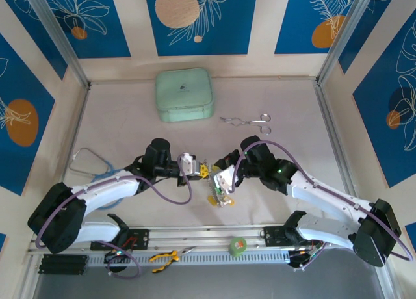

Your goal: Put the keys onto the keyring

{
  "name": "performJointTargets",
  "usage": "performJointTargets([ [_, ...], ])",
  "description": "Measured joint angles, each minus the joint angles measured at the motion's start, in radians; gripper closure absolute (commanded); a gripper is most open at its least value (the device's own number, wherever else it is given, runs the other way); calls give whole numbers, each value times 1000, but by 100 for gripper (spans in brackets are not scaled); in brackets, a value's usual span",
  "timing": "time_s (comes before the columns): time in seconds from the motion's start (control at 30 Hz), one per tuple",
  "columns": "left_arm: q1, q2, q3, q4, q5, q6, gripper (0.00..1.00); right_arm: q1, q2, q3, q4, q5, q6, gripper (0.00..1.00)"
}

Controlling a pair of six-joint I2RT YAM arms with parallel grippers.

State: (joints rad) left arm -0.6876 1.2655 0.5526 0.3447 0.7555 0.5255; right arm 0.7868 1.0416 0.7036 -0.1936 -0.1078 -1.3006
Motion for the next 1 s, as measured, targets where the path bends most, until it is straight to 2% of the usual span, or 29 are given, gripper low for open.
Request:
performJointTargets([
  [1.0, 0, -1, 0, -13, -1, 1, 100, 13, 8, 1, -24, 3, -38, 100],
])
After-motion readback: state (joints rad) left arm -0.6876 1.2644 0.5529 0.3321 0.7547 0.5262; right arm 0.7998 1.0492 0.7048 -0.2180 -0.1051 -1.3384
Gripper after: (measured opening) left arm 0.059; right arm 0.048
